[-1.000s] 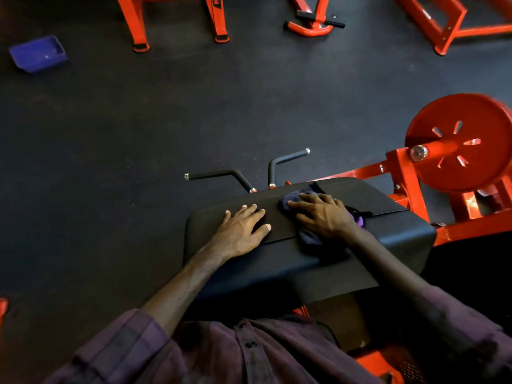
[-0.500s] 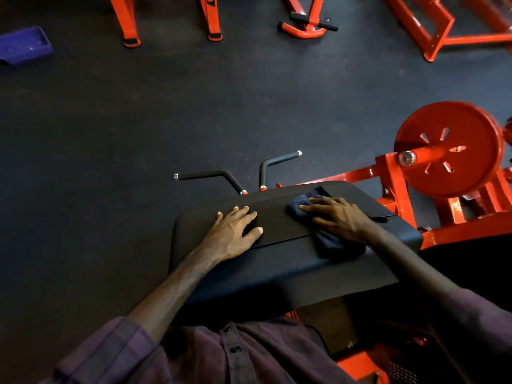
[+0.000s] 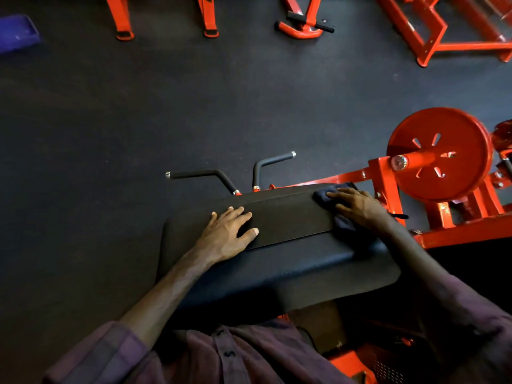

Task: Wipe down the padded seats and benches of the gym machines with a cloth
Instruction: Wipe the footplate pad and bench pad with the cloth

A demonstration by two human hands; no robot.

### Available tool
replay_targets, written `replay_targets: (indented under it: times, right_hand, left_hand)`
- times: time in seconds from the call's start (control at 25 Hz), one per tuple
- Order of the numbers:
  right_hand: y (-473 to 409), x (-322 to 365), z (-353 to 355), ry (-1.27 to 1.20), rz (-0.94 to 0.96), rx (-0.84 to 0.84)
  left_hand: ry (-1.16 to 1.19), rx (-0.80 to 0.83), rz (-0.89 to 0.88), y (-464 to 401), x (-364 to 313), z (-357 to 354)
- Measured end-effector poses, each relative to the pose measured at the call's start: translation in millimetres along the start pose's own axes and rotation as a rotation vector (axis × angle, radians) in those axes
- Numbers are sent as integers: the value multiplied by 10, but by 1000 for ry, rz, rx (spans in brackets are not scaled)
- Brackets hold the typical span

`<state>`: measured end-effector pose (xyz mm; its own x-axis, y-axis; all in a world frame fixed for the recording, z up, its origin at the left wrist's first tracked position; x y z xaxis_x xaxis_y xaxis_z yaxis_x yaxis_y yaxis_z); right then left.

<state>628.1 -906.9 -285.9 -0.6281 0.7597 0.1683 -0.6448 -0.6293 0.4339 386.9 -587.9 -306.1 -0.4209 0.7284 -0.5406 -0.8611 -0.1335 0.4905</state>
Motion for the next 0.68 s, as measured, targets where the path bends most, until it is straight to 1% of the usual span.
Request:
replay_targets:
  times: [0.04,0.08,0.16,0.2,0.24,0.28,0.36,0.4,0.44,0.48,0.52,0.6,0.64,0.68]
  right_hand:
    - [-40,64,-36,31,-68,7]
    - [-45,120,-95,17,-31,6]
    - [74,126,-82,-64,244,11]
    - [134,39,-11,-95,319,40]
    - [135,-89,49,-109,329,47]
    - [99,-200,98,-93,265,55]
    - [-132,-293,42,-50,-5,64]
    - [-289,-234,-28,-25,-100,69]
    - [-414,-112,-92,-7,-144,87]
    - [-487,5,-144,-2,-133,89]
    - [-489,70,-161,-11,-44,89]
    - [-438,-9,-129,-56,182,97]
    - [-430,-82,-68,-60,237,97]
    - [-457,-136,-19,-50,202,96]
  left_hand:
    - [6,-4,1,-9,5,-2]
    - [11,-4,2,-12,8,-6]
    - [11,-8,-2,-8,14,-18]
    - [11,-6,-1,-4,16,-14]
    - [13,-4,1,-2,14,-8]
    - [15,-4,0,-5,11,-3]
    - [13,-11,-3,-6,11,-5]
    - [14,-14,-4,-13,18,-4]
    - [18,-15,-5,-18,27,-6]
    - [23,-17,-7,-21,34,-14]
    - [28,-21,-7,-19,43,-24]
    - [33,-20,-7,-18,47,-35]
    - [37,-25,-3,-22,48,-33]
    - [39,-30,1,-22,48,-32]
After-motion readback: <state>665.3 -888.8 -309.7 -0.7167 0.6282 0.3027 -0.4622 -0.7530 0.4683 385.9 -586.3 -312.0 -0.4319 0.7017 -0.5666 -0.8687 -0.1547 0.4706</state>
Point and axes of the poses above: each hand's wrist, its own y-axis away from the middle knuckle, its own z-axis out of the back of the hand, x = y × z, the point moved 1 cm from there along -y, towards the middle knuckle, and after that the axes turned 5 degrees about z, right-handed, at the moved point
